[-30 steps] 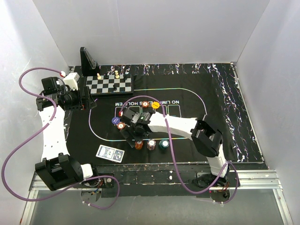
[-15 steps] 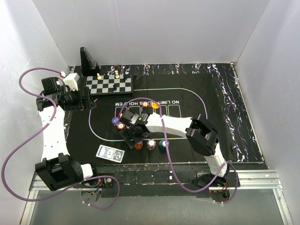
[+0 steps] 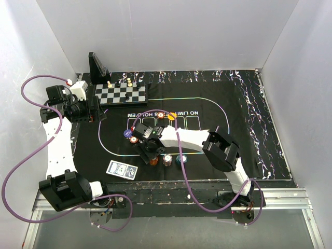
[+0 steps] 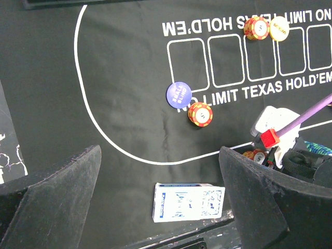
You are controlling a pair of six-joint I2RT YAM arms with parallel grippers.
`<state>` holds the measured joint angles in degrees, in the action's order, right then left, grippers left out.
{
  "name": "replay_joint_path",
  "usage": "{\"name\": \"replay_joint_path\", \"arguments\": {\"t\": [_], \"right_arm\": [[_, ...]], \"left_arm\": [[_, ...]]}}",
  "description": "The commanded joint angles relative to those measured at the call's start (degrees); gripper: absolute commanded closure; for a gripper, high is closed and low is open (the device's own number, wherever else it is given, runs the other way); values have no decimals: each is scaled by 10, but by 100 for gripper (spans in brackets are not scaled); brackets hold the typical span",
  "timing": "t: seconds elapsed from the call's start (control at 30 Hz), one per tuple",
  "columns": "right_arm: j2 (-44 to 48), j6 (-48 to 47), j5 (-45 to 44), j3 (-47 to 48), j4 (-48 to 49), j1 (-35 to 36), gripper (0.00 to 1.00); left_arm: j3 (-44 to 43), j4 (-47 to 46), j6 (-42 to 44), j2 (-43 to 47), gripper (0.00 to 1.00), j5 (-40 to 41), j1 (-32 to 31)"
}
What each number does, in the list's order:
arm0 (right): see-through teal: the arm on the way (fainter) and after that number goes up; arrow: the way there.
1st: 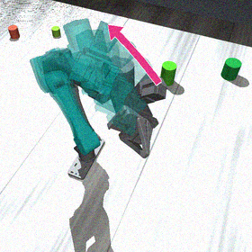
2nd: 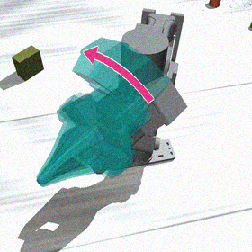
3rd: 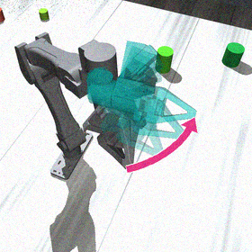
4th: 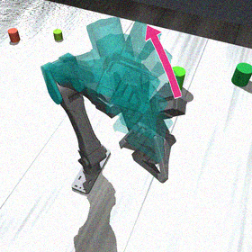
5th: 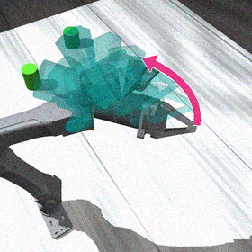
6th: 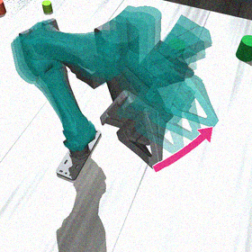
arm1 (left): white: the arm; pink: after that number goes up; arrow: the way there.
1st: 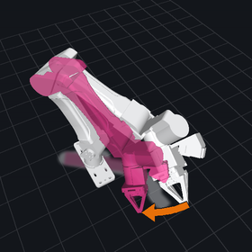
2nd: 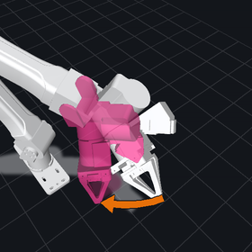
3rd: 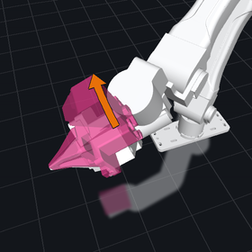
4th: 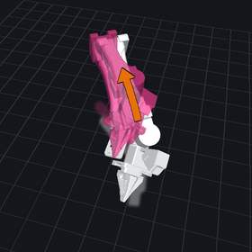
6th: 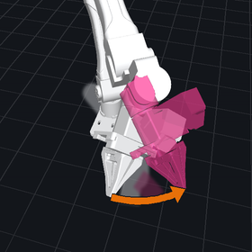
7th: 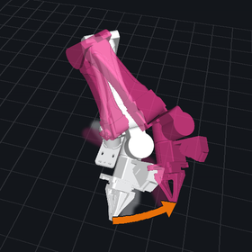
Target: Distribute texas hold em gaming equipment
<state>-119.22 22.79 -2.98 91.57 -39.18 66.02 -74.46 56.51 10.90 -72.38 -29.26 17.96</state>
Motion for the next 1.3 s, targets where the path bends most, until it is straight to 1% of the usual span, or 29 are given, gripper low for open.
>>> {"name": "replay_joint_path", "arguments": {"t": [0.0,0.3,0.5,0.53,0.6,0.63,0.77,0.9,1.03,1.27], "right_arm": [[1,7,-5,-2,5,1,33],[21,12,-19,-5,7,-4,52],[42,12,-29,2,-2,-7,60],[46,10,-31,4,-4,-7,63],[53,10,-33,10,-7,-10,75],[57,11,-33,12,-10,-13,79],[79,17,-27,15,-10,-27,86],[112,19,-43,-1,-10,-65,88],[148,25,-64,-38,-13,-134,88],[216,51,-76,-180,20,-250,87]], "left_arm": [[-3,-5,4,25,2,2,5],[-1,-7,7,26,2,4,4],[-1,-7,8,26,2,3,5],[1,-7,6,26,2,3,6],[1,-8,6,25,2,3,6],[2,-7,7,24,2,3,6],[-2,-7,5,23,2,3,6],[-3,-5,8,24,2,3,7],[-5,-4,8,22,2,3,8],[-3,-5,11,23,2,2,9]]}}
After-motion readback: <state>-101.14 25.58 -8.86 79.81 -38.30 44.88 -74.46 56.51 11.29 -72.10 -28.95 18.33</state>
